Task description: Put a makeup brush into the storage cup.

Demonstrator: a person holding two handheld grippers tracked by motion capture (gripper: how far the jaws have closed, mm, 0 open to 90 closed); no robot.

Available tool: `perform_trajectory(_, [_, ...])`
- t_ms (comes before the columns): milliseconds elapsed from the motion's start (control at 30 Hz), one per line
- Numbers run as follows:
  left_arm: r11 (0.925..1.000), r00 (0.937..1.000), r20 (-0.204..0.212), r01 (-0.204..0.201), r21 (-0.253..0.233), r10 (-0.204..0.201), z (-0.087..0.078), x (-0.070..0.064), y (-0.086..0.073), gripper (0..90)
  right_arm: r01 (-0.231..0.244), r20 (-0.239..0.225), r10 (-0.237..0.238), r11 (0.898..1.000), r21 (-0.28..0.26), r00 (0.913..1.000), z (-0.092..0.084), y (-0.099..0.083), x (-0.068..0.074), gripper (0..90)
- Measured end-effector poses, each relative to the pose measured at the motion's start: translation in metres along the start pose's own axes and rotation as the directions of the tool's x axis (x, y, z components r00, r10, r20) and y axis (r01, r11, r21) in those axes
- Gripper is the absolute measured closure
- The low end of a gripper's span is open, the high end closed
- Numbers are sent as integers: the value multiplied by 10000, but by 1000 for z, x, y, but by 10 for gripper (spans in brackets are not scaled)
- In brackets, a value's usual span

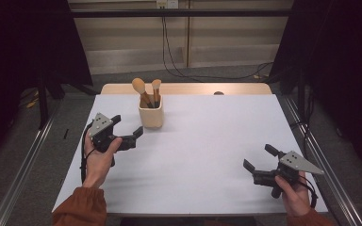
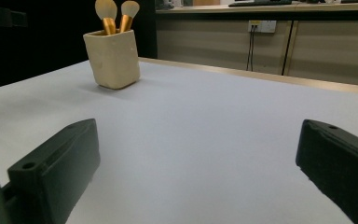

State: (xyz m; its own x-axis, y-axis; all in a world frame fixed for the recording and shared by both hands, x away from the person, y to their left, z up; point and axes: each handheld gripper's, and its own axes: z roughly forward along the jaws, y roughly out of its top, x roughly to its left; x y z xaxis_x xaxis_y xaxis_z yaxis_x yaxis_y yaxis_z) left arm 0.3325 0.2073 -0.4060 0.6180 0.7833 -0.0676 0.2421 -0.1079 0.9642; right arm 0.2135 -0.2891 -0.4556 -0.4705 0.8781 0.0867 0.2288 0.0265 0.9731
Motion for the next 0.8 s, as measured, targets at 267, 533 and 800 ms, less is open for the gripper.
perform_trajectory(267, [9997, 9999, -127, 113, 233, -110, -16, -3, -12, 37, 27, 65, -27, 10000, -6, 10000, 0, 0, 0, 0])
perform_trajectory(533, [9995, 9996, -188, 215, 236, -210, -35, -7, -19, 42, 92, 85, -92, 10000, 29, 9999, -1, 0, 1, 0])
perform_trajectory(800, [9988, 9995, -307, 122, 472, -107, -52, -9, -33, 32, 87, 94, -87, 10000, 19, 9999, -3, -1, 1, 0])
